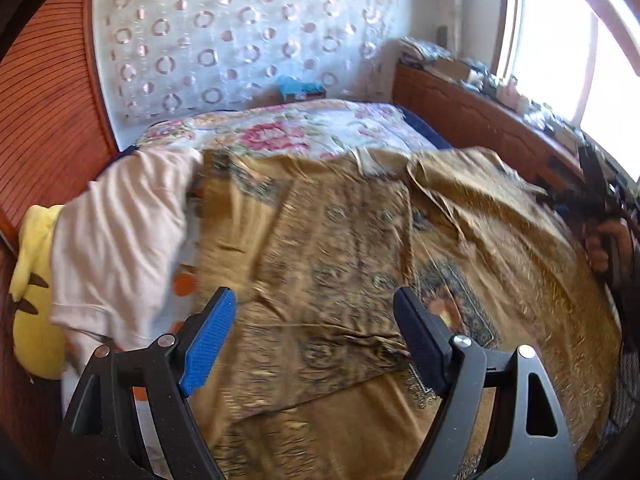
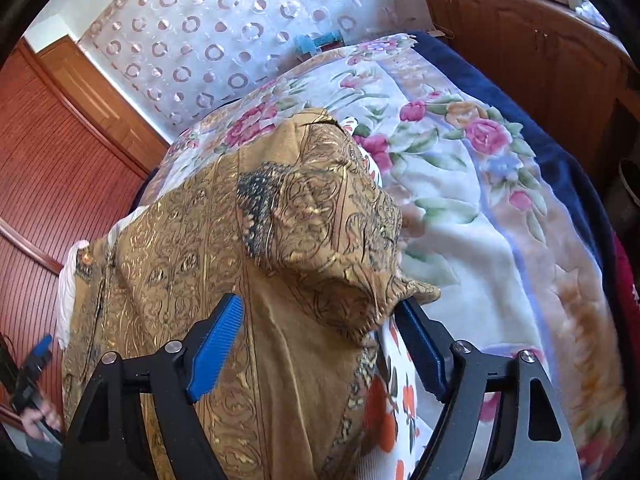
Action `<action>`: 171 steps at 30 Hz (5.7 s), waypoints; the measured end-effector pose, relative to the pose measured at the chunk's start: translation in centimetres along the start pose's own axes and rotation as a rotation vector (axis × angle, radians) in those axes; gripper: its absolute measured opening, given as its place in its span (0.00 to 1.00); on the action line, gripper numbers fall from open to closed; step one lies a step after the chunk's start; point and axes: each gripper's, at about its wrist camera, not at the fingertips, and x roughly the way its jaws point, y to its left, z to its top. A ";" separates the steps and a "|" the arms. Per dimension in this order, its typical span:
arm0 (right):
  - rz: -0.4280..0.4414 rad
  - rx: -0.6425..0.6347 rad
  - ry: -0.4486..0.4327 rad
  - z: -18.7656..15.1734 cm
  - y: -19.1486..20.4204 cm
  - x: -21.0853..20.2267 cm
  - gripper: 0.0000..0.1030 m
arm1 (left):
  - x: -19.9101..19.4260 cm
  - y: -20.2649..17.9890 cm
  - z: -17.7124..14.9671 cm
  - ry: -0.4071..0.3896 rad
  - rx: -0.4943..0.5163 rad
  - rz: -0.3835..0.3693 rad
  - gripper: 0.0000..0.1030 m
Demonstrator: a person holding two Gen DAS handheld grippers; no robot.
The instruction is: Fold small clothes
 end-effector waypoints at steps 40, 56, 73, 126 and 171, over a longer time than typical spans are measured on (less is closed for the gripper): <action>-0.149 -0.297 -0.113 -11.8 9.5 -7.1 0.53 | 3.0 -1.7 -1.9 0.100 0.037 0.039 0.79; -0.257 -0.168 -0.059 -7.4 9.3 -0.3 0.53 | 3.0 -1.7 -1.9 0.101 0.036 0.039 0.80; -0.278 -0.324 -0.206 -5.7 13.8 -1.6 0.02 | 3.1 -1.7 -1.8 0.101 0.037 0.039 0.80; 0.010 -0.594 0.037 -11.3 22.1 0.8 0.42 | 3.0 -1.7 -1.9 0.103 0.036 0.040 0.80; 0.062 -0.683 0.041 -13.0 19.0 4.1 0.03 | 9.5 -17.2 5.2 0.175 0.286 -0.162 0.80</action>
